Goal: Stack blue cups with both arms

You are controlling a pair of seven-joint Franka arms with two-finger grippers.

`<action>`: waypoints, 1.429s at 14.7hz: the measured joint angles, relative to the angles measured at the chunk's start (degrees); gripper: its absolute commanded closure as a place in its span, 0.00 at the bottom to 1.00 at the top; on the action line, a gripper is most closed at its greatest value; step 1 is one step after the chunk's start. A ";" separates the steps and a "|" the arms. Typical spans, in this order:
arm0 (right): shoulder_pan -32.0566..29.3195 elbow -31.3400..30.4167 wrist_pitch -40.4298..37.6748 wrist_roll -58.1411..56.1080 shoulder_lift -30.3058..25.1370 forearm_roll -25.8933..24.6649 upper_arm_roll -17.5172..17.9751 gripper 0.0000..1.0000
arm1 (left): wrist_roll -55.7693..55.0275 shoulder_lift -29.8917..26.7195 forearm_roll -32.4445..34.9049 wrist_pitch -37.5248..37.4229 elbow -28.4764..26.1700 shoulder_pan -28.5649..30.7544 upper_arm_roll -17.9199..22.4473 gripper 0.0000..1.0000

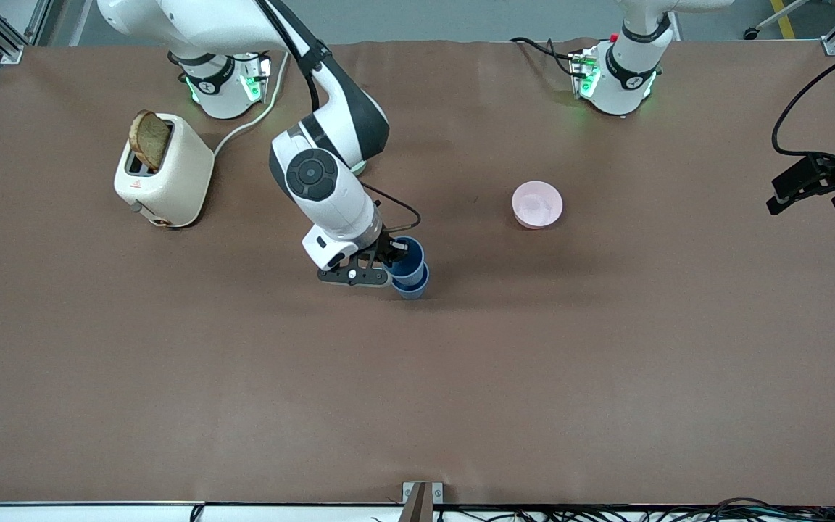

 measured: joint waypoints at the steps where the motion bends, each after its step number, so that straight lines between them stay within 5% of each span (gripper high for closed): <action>1: 0.00 0.00 0.02 0.00 0.13 0.00 0.00 0.87 | 0.00 0.03 0.00 -0.07 -0.02 0.01 0.00 0.00; 2: 0.00 0.00 0.05 -0.01 0.25 0.00 0.00 0.73 | 0.00 0.06 0.00 -0.09 -0.02 0.02 0.00 0.00; 4: 0.00 0.00 0.07 -0.02 0.39 0.00 0.00 0.25 | 0.00 0.07 0.00 -0.11 -0.02 -0.02 0.00 0.00; 5: 0.00 0.00 0.07 -0.04 0.40 0.00 0.00 0.17 | 0.00 0.07 0.00 -0.16 -0.02 -0.02 0.00 0.00; 13: -0.52 0.56 -0.40 -0.04 -0.26 -0.01 -2.08 0.00 | 0.03 0.08 0.00 -0.32 -0.04 1.50 -2.70 0.00; 21: -9.22 1.95 -17.13 -15.05 -15.48 -2.58 -16.36 0.00 | 0.13 0.06 1.24 -0.32 0.02 3.46 -4.82 0.00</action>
